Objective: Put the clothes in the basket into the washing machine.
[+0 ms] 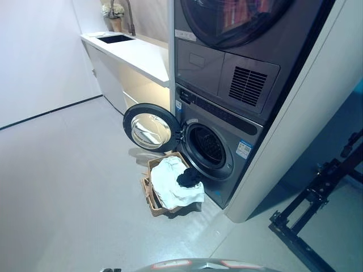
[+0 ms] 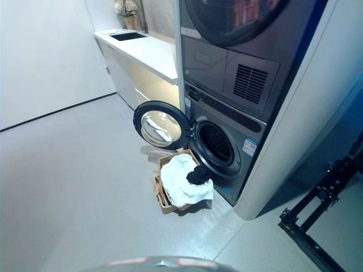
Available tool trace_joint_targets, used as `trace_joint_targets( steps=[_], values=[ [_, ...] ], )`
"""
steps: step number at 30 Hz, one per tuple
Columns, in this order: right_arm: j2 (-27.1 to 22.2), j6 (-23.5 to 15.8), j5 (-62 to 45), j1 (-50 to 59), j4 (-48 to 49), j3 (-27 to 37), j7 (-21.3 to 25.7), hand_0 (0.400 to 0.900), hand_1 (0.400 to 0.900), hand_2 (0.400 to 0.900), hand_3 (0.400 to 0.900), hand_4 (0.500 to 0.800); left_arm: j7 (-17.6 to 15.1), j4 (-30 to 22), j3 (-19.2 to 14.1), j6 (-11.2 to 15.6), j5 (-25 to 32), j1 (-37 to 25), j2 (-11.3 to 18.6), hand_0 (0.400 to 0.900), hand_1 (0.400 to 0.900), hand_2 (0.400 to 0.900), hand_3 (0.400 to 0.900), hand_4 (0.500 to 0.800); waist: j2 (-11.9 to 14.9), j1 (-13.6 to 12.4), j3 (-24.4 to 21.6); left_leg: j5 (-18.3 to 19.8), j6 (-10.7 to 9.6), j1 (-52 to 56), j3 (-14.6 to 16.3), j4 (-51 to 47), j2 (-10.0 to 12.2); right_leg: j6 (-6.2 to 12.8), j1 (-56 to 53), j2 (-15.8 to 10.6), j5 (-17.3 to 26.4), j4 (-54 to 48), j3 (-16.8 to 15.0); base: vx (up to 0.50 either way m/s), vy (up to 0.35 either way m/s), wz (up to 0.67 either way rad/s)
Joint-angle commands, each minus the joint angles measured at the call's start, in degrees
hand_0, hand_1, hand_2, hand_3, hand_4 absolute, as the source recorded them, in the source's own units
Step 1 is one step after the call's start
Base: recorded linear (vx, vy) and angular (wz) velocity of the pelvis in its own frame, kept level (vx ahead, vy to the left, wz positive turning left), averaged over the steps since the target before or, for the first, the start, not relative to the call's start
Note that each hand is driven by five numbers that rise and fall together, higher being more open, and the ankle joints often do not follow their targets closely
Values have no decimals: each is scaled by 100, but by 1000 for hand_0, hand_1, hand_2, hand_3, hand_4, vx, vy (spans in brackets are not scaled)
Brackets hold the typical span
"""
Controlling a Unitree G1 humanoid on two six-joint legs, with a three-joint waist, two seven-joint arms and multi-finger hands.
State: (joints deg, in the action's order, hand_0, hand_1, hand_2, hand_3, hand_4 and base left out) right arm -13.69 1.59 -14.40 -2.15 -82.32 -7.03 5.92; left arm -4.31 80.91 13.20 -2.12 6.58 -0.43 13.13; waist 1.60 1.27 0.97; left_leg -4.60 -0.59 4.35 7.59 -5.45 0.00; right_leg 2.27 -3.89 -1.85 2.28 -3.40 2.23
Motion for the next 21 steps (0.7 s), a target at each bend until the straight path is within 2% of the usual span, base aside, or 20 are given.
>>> trace_joint_targets(
  steps=[1, 12, 16, 17, 19, 21],
  values=[
    [-240, -99, 24, 357, 45, 58, 128, 900, 900, 900, 900, 800, -23, 18, 44, 68, -143, -264, -134, 900, 900, 900, 900, 800, -254, -3, 330, 650, -22, 292, 36, 45, -100, 216, -221, 301, -563, 39, -84, 22, -31, -1],
    [-312, -123, -5, 414, 113, 83, 134, 900, 900, 900, 900, 800, -40, -4, 11, 77, -18, -312, -152, 900, 900, 900, 900, 800, -367, 33, 505, 605, -50, 268, 57, 86, -41, 89, 42, 392, -783, 446, -134, 38, -70, -1],
    [-381, -150, -85, 468, 141, 117, 130, 900, 900, 900, 900, 800, -53, -23, -123, 89, 201, -329, -157, 900, 900, 900, 900, 800, -330, 20, 679, 888, -103, -244, 58, 1359, -48, -13, 109, 366, -902, 720, -191, 23, -161, 1],
    [-420, -156, -104, 475, 146, 141, 110, 900, 900, 900, 900, 800, -49, -13, -188, 95, 283, -335, -152, 900, 900, 900, 900, 800, -299, 14, 750, 844, -159, -565, 49, 2064, -28, -54, 105, 350, -931, 791, -192, 18, -211, 13],
    [-484, -161, -110, 457, 157, 172, 108, 900, 900, 900, 900, 800, -29, -26, -270, 109, 405, -334, -143, 900, 900, 900, 900, 800, -279, -17, 933, 510, -284, -1110, -17, 3354, 60, -163, 44, 360, -980, 882, -197, 46, -229, 13],
    [-540, -168, -111, 442, 181, 175, 111, 900, 900, 900, 900, 800, -3, -38, -308, 117, 535, -333, -120, 900, 900, 900, 900, 800, -247, -66, 1131, 217, -328, -1529, -45, 4177, 157, -273, -23, 358, -1043, 966, -212, 59, -193, 3]
  ],
)
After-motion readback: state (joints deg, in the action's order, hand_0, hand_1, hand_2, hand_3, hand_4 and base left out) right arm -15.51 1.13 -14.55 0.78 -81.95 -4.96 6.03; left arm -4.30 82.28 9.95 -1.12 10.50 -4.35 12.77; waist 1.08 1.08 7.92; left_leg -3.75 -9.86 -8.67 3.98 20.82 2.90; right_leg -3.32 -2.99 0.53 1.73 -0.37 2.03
